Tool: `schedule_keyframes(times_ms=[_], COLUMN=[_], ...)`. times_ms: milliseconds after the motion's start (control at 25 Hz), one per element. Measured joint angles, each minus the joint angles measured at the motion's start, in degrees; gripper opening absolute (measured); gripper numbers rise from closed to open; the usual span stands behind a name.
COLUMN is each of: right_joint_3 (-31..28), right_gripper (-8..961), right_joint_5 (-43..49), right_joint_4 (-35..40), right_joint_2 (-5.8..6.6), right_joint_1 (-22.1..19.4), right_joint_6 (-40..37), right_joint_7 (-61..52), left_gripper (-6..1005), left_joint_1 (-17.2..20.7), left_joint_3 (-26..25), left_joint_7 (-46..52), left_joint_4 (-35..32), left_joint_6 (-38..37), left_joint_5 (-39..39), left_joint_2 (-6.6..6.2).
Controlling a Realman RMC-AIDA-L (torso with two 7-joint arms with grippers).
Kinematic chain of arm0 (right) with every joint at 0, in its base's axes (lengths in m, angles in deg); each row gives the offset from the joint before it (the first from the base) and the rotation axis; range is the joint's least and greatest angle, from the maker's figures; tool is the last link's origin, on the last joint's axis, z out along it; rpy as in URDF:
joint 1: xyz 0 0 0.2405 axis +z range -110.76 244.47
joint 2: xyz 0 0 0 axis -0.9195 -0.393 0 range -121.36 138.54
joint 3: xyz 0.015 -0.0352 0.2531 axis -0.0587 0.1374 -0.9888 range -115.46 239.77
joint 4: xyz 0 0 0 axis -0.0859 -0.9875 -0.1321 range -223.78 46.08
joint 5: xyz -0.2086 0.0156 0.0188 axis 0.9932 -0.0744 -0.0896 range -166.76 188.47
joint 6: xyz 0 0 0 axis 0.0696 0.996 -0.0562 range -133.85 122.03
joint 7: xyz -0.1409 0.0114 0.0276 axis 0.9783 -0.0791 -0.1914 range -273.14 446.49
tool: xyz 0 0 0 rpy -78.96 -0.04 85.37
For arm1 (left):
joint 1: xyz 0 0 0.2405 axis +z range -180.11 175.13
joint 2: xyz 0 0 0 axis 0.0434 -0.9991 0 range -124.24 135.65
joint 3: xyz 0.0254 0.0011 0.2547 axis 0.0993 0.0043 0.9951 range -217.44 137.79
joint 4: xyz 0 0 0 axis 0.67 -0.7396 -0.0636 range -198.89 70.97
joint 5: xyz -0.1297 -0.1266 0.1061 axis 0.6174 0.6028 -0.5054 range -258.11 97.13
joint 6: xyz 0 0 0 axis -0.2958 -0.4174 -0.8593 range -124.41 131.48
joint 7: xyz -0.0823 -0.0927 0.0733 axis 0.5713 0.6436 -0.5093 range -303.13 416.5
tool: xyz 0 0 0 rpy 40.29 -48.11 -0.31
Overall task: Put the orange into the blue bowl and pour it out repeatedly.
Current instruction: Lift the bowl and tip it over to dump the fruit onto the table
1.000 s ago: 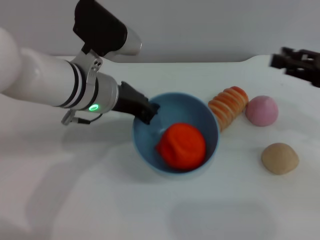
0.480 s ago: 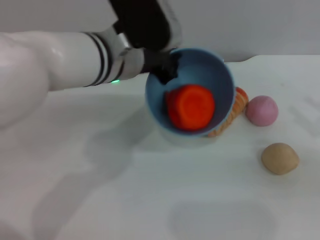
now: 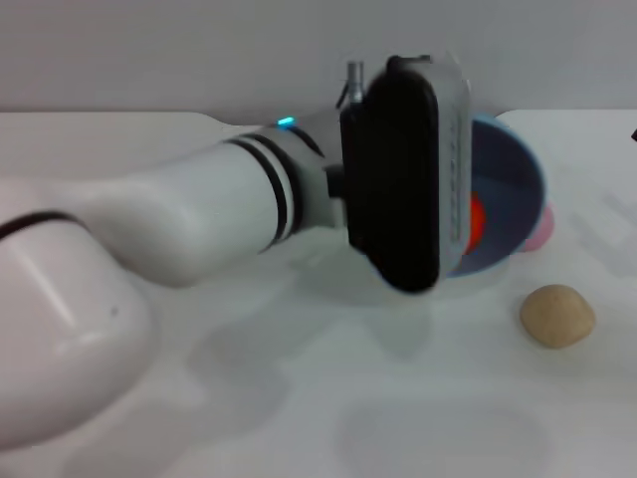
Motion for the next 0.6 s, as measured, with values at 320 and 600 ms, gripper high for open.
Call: schedule_keyframes(times_ms=[320, 600], right_joint_3=[-0.1, -1.0], right_gripper=[720, 720], right_joint_5=[0.0, -1.3], right_joint_4=[-0.5, -0.8], right_joint_2=[0.06, 0.06], right_joint_1=[0.5, 0.5], right_joint_6=[-0.7, -0.6], right_joint_7=[-0.3, -0.3], left_gripper=[-1, 0], left_joint_1=[7.4, 13.3], left_joint_3=[5.2, 7.5], left_joint_7=[-18.8, -29.1], left_joint_4=[0.6, 3.8], left_joint_6=[15.3, 29.7], left_joint_5=[-0.1, -0.1], left_joint_2=[0.2, 0.26])
